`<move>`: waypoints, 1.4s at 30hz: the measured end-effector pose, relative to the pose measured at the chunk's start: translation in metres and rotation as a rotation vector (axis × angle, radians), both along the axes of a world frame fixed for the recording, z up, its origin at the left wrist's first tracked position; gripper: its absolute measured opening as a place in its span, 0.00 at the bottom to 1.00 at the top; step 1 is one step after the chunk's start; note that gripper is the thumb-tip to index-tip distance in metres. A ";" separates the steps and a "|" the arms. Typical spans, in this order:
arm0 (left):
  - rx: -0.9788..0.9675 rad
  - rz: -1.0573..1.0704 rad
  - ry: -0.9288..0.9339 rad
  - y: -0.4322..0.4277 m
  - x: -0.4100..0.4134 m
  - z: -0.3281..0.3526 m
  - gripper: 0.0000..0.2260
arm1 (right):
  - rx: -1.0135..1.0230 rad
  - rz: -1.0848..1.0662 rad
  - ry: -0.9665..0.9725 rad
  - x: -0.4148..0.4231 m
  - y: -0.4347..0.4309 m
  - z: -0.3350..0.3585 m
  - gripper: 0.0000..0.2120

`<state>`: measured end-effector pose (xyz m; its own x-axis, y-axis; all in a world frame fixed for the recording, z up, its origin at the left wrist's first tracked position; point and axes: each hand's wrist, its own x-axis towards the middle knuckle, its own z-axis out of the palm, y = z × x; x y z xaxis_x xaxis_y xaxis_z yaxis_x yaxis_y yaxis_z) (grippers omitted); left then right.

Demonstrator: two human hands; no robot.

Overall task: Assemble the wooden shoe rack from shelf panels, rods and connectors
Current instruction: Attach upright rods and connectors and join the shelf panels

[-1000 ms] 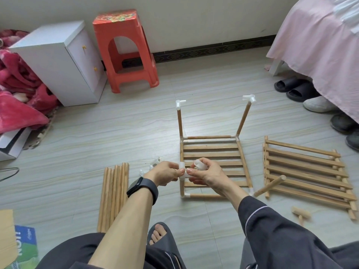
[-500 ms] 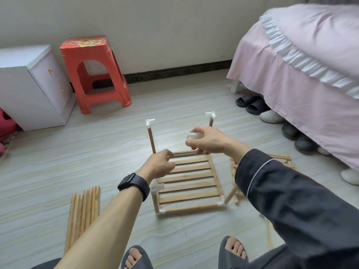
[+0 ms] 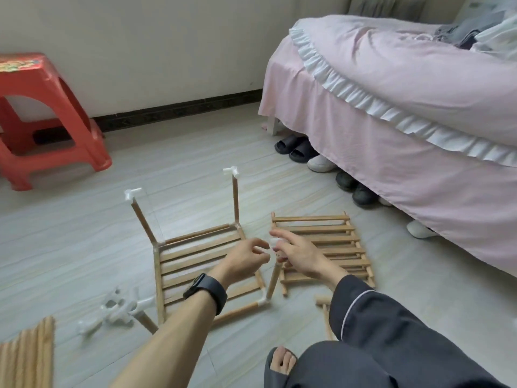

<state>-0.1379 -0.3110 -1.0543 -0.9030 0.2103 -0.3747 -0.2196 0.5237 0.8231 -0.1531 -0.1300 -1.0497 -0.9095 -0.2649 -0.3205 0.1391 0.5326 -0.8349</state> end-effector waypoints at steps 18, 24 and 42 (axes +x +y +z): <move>0.248 0.148 -0.053 0.002 -0.005 -0.021 0.14 | -0.091 -0.014 0.158 0.018 0.019 -0.054 0.38; 0.167 0.147 0.006 -0.003 0.000 -0.022 0.11 | 0.000 -0.057 0.222 0.022 0.019 -0.063 0.09; -0.027 0.090 0.047 0.021 -0.012 -0.032 0.19 | 0.248 0.179 0.472 0.021 0.028 -0.076 0.10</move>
<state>-0.1498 -0.2904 -1.0859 -0.9343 0.1181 -0.3363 -0.2285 0.5256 0.8195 -0.1320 -0.1020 -1.1253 -0.9169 -0.3972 0.0384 -0.3304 0.7016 -0.6314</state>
